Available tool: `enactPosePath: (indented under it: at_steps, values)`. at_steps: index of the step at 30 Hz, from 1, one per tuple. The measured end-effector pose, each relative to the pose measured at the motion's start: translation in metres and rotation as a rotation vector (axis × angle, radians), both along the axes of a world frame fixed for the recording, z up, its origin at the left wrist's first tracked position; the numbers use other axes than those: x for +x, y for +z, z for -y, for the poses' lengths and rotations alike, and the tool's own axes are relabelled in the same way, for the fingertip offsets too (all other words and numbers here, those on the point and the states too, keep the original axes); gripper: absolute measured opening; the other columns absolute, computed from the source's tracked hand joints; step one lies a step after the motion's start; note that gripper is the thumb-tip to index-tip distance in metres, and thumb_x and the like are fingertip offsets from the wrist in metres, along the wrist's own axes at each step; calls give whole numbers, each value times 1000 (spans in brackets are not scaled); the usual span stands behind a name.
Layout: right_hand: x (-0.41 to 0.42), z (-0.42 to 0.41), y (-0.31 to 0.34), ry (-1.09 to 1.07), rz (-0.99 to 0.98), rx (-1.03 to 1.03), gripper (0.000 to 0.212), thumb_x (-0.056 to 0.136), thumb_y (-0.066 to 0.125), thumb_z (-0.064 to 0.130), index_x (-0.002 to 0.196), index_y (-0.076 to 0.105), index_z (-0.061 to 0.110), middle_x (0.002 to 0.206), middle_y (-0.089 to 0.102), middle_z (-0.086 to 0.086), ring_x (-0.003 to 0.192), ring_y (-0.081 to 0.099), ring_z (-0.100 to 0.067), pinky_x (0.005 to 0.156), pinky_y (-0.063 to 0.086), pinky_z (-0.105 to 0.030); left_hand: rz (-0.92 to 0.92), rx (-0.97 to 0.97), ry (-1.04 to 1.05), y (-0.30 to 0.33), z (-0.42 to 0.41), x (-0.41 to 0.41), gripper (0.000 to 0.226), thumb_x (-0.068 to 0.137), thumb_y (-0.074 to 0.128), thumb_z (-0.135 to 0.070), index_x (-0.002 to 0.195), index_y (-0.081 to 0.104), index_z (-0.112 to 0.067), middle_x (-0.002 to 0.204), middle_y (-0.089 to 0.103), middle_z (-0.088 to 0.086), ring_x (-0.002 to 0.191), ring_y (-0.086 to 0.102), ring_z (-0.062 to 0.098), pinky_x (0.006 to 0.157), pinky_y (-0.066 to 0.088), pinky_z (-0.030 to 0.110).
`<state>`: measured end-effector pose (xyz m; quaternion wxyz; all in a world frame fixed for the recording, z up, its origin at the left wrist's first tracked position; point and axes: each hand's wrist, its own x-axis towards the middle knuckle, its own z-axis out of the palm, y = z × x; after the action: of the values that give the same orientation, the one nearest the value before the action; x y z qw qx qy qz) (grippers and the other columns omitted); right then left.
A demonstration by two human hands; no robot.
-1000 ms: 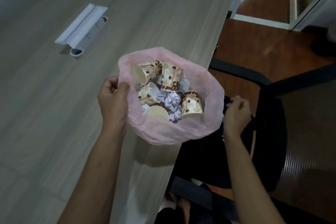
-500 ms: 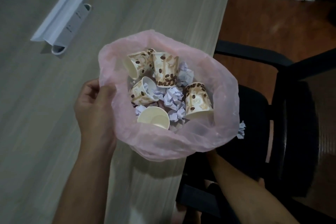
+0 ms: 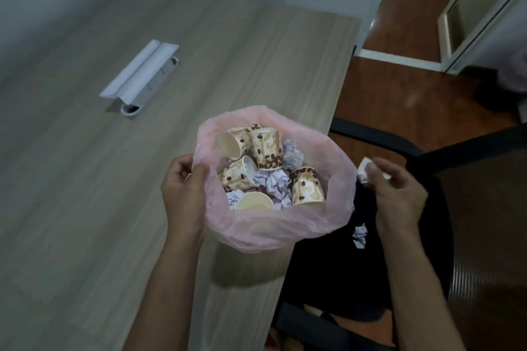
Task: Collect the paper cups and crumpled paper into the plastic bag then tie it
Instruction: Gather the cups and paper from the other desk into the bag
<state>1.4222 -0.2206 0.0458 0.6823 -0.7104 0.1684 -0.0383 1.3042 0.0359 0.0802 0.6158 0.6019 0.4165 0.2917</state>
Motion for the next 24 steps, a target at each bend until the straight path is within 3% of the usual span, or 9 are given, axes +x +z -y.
enactPosePath:
  at_steps: [4,7,9,11,15,18,21,24]
  values:
    - [-6,-43,66,218,313,-134,12,84,75,18,94,72,13,86,72,1,68,67,-3,62,53,-18,11,11,3,3,3,-1,18,84,61,-1,79,61,-19,72,57,-3,59,50,4,58,44,21]
    - [-12,-73,76,597,176,-433,30,77,78,45,101,75,27,96,66,24,78,63,3,71,52,-20,10,6,-4,2,8,1,15,84,61,-2,81,62,-16,72,58,-4,55,50,0,55,44,18]
    - [-19,-79,69,744,82,-544,44,72,78,55,110,74,32,101,57,29,89,62,3,82,50,-19,2,8,-10,0,12,2,13,84,61,-2,82,62,-15,72,58,-3,57,50,1,58,44,21]
    - [-24,-74,62,681,123,-501,41,74,78,53,109,74,32,103,61,28,90,63,3,80,51,-16,-2,11,-18,-2,15,3,13,84,60,-2,82,62,-15,72,58,-3,59,50,4,60,43,24]
    - [-21,-39,44,330,239,-420,10,88,68,31,94,74,26,91,70,13,81,64,2,67,46,-4,-3,19,-23,-6,15,9,15,83,60,-3,79,62,-18,74,58,-4,64,51,7,64,43,25]
    - [-11,-12,8,30,188,-378,12,93,60,29,88,69,22,78,63,15,71,57,12,64,38,-2,10,35,-28,-7,14,18,20,83,60,-4,75,59,-22,73,57,-5,64,50,6,62,43,23]
    - [2,4,-63,-78,-73,-385,14,92,56,25,92,66,14,77,62,9,69,57,7,65,41,-16,26,38,-23,-11,16,28,22,82,61,-4,72,58,-24,71,55,-6,64,49,7,63,43,23]
    - [9,17,-149,163,-355,-543,26,88,59,25,110,65,14,108,67,-11,98,63,-27,84,52,-36,24,34,-26,-18,19,34,18,79,62,-10,71,60,-26,72,56,-5,68,50,11,66,43,28]
